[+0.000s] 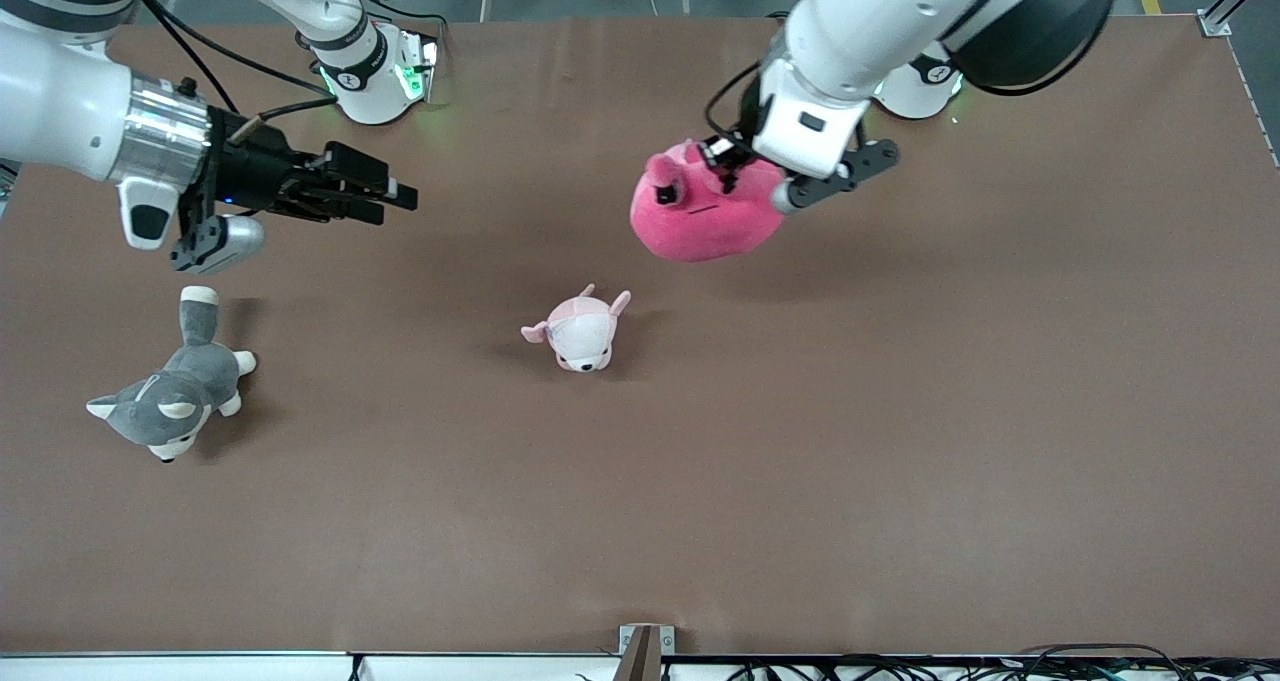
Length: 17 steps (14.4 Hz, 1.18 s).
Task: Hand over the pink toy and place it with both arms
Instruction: 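Lift the pink plush with the left gripper while the right gripper approaches, then grasp the pink plush's ear with the right gripper beside the left gripper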
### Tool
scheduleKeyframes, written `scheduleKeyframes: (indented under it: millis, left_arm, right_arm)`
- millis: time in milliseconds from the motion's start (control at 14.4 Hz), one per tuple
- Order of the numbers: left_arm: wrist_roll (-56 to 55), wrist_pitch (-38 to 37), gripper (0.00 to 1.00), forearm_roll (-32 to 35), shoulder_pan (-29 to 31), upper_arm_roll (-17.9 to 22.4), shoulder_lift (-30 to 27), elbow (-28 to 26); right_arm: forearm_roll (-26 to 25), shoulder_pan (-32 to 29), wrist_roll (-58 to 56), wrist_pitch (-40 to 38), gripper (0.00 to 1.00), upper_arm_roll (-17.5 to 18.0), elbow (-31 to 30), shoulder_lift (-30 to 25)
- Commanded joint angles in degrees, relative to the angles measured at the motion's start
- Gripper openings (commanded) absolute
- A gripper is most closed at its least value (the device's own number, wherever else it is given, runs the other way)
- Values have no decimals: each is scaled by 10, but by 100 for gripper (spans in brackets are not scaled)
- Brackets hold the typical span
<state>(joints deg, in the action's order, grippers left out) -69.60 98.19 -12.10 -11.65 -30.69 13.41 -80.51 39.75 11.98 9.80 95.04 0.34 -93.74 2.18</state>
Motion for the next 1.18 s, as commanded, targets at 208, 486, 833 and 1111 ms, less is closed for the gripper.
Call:
scheduleKeyframes:
  millis: [208,486,833,1111]
  left_arm:
    - [-64,118,0,-6,-62,0,49,39]
    - [-77,123,0,-5,-82,3,66,38]
    - [-79,133,0,-4,-89,3,72,38]
    - [-80,133,0,-4,-88,3,70,38]
  right_arm:
    - [-17,68,10,39,67,-5,7,20]
    - [-29,94,10,45,66,-5,8,21]
    - [-52,129,10,66,66,-5,15,27]
    - [-92,146,12,68,66,-5,12,34]
